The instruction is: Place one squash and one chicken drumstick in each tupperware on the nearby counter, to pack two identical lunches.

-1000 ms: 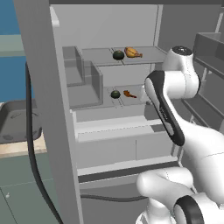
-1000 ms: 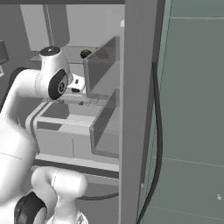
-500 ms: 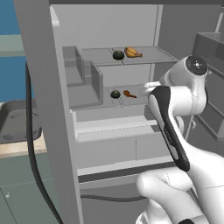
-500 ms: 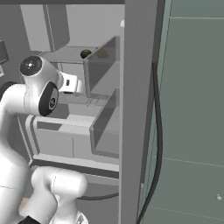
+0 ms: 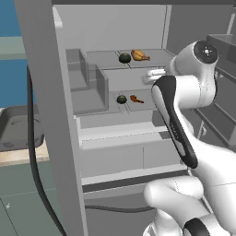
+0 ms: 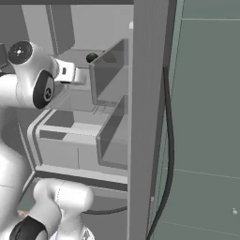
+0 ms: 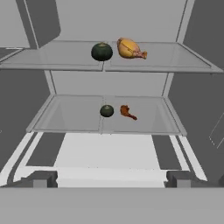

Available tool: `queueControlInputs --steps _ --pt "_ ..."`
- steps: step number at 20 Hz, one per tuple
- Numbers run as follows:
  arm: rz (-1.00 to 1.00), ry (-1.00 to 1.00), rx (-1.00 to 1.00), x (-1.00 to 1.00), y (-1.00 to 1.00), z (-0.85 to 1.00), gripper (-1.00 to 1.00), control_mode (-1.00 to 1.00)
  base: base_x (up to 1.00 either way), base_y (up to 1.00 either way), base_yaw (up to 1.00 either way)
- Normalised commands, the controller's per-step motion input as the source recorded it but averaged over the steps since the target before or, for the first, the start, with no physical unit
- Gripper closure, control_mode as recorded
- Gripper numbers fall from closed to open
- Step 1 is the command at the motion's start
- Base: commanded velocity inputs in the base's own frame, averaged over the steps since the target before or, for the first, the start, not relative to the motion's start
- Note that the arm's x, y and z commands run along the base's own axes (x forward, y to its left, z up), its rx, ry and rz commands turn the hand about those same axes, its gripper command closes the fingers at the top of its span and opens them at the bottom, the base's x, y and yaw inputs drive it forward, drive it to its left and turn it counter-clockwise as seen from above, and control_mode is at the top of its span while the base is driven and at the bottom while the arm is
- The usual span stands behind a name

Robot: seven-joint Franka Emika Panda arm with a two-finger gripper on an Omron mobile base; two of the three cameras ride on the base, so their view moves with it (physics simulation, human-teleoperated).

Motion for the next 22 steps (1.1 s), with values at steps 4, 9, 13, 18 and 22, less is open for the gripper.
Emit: queueControlInputs --steps 4,9,13,18,22 --pt "0.00 0.06 0.10 0.13 0.00 0.23 -1.00 -1.00 0.00 0.00 0.00" --pt "0.00 0.01 0.06 0.25 0.00 -0.03 -1.00 -1.00 0.00 0.00 0.00" --pt "0.00 0.00 0.00 0.36 0.00 -0.02 -1.00 -1.00 0.00 0.00 0.00" --pt "0.00 0.00 0.00 0.36 0.00 0.00 -1.00 -1.00 0.00 0.00 0.00" --pt "0.00 0.00 0.00 0.45 0.05 0.00 -1.00 -1.00 0.00 0.00 0.00"
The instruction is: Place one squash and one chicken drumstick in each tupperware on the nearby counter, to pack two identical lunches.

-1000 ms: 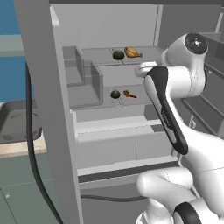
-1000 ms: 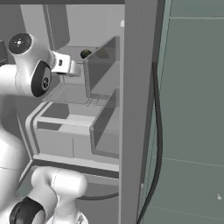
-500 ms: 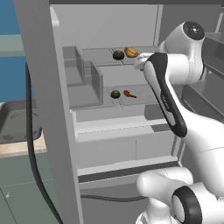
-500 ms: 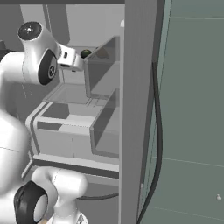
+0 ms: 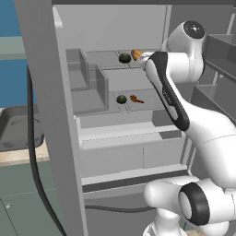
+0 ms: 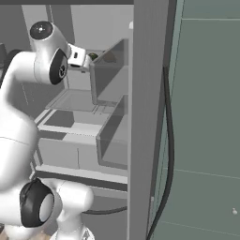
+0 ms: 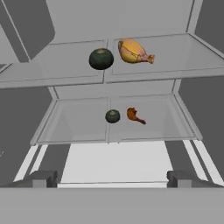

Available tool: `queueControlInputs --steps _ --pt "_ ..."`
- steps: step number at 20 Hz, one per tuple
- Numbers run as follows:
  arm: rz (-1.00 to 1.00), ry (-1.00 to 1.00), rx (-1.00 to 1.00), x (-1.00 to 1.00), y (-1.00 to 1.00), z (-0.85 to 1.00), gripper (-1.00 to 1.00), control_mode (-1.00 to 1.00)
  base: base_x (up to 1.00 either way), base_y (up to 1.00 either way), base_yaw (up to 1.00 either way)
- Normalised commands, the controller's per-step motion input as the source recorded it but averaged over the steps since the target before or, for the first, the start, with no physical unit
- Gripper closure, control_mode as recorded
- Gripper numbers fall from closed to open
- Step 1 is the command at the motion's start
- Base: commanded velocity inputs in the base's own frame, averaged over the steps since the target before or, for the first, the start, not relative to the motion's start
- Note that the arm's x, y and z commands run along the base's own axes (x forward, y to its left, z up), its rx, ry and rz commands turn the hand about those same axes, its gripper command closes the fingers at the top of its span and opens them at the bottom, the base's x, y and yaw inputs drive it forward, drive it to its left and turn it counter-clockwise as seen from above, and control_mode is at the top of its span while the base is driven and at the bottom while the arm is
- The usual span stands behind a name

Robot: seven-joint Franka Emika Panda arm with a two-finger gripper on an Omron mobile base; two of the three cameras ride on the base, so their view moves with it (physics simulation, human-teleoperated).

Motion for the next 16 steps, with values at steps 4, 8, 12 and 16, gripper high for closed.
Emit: queueControlInputs --steps 4,8,12,16 --pt "0.00 0.00 0.00 0.61 0.07 0.00 -1.00 -1.00 0.00 0.00 0.00" --pt "0.00 0.00 0.00 0.64 0.13 -0.02 -1.00 -1.00 0.00 0.00 0.00" --pt "0.00 0.00 0.00 0.70 0.11 -0.07 -1.00 -1.00 0.00 0.00 0.00" --pt "0.00 0.00 0.00 0.66 0.09 -0.02 -1.00 -1.00 0.00 0.00 0.00"
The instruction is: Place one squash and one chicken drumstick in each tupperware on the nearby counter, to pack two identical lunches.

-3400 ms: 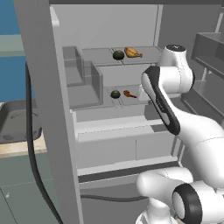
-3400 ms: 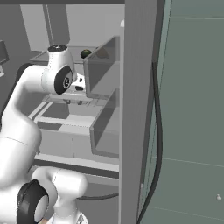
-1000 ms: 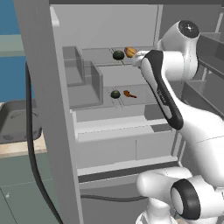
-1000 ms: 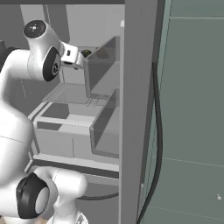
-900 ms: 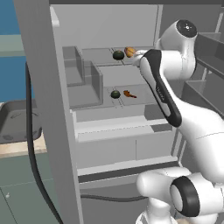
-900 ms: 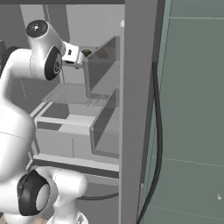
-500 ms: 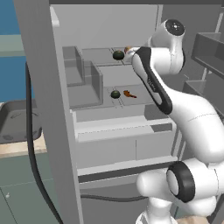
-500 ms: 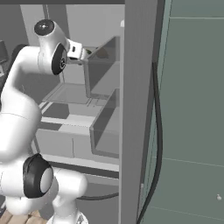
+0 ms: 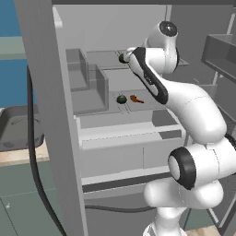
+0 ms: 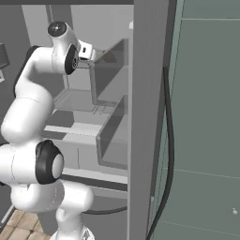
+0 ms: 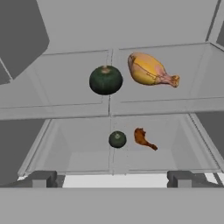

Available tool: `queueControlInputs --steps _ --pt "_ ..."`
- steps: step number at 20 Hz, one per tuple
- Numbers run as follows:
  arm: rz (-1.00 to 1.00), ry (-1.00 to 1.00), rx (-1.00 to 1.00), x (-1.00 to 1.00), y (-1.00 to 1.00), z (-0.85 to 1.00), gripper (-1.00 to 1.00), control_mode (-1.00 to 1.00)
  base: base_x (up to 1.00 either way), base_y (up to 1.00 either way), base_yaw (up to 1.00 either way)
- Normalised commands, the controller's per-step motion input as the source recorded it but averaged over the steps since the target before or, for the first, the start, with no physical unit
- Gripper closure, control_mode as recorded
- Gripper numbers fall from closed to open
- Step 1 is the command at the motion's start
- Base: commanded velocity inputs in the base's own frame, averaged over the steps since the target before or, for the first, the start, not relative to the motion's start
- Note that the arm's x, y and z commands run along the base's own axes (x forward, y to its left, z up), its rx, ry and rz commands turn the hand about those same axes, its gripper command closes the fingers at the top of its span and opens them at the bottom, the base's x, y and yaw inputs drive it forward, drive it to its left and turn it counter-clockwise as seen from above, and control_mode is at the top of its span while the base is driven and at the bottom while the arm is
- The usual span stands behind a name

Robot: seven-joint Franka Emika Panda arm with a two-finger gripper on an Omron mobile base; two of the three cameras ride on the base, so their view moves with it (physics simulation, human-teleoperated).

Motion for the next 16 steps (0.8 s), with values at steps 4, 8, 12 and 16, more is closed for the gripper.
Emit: queueControlInputs --steps 4,8,12,16 --pt "0.00 0.00 0.00 0.58 0.09 -0.08 -1.00 -1.00 0.00 0.00 0.00" --pt "0.00 0.00 0.00 0.43 0.09 -0.16 -1.00 -1.00 0.00 0.00 0.00" --pt "0.00 0.00 0.00 0.41 0.02 -0.14 -1.00 -1.00 0.00 0.00 0.00" --pt "0.00 0.00 0.00 0.45 0.00 -0.09 -1.00 -1.00 0.00 0.00 0.00"
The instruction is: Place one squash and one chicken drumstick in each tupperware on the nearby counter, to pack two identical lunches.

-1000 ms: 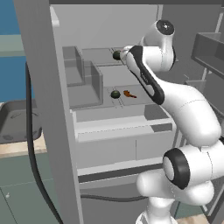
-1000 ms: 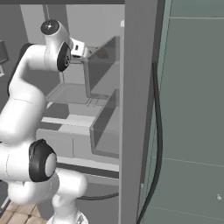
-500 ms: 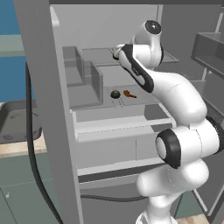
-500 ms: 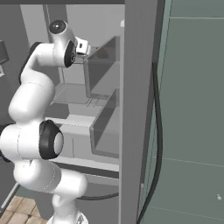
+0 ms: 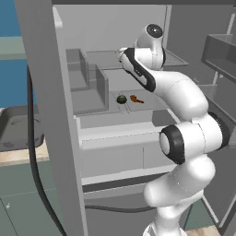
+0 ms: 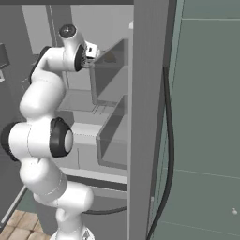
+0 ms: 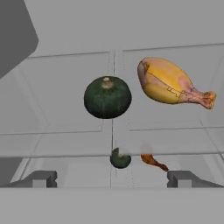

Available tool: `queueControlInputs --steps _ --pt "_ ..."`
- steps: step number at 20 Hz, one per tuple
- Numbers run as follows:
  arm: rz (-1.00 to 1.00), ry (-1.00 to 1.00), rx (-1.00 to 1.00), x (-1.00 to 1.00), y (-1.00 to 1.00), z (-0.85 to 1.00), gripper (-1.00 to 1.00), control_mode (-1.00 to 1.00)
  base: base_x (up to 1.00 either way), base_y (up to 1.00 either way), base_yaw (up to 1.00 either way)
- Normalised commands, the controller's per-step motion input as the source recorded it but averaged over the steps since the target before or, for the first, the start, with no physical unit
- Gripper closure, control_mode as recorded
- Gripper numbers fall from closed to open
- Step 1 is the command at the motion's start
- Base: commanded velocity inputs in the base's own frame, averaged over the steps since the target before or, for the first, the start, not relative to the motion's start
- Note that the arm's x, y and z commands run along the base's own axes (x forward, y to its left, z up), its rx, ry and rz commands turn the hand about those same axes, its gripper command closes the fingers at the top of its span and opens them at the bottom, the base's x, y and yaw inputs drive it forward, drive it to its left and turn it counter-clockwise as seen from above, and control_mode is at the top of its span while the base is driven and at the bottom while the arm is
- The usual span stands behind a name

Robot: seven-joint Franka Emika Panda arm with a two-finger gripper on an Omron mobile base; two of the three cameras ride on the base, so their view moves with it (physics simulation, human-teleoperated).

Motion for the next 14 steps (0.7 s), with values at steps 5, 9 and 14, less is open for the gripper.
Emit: queueControlInputs --steps 5,9,14 --pt "0.00 0.00 0.00 0.45 0.05 -0.12 -1.00 -1.00 0.00 0.00 0.00" --pt "0.00 0.00 0.00 0.47 0.10 -0.14 -1.00 -1.00 0.00 0.00 0.00" --pt "0.00 0.00 0.00 0.48 0.14 -0.12 -1.00 -1.00 0.00 0.00 0.00"
